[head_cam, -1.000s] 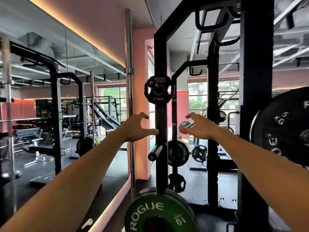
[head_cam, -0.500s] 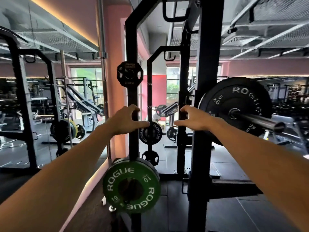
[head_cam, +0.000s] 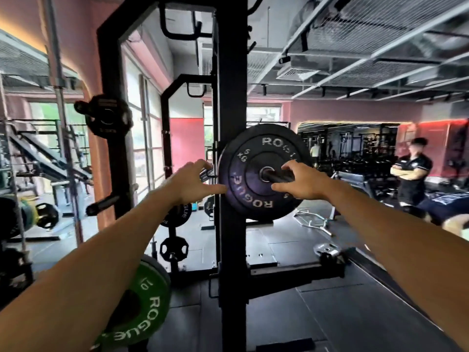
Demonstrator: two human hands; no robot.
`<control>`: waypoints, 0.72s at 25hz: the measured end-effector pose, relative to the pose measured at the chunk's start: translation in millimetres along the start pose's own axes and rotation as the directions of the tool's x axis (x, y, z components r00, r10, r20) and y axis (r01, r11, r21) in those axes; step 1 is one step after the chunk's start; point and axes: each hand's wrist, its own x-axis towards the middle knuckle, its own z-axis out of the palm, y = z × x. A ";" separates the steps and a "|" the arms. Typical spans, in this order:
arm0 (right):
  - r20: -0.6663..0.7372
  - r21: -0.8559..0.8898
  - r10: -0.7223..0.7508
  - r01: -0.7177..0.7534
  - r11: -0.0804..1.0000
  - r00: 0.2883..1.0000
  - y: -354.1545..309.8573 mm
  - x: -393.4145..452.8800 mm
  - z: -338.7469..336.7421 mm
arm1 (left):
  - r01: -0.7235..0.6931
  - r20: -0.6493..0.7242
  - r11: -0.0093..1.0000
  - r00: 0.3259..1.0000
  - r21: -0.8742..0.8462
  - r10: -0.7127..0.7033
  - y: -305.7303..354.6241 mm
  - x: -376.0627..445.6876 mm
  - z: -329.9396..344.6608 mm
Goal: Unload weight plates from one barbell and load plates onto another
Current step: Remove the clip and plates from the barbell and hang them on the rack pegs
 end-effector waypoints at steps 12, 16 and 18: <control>0.028 -0.003 -0.020 0.020 1.000 0.999 177.2 75.9 -36.7 | 0.157 -0.064 0.987 0.986 0.025 -0.155 78.7 103.1 109.3; 0.014 0.038 -0.008 0.008 0.999 1.000 202.3 127.1 -17.2 | 0.234 -0.094 0.972 0.968 0.013 -0.232 51.1 147.2 125.9; 0.001 0.071 0.004 -0.004 0.997 1.000 213.3 153.4 -3.8 | 0.242 -0.126 0.970 0.963 0.011 -0.239 33.8 173.5 137.7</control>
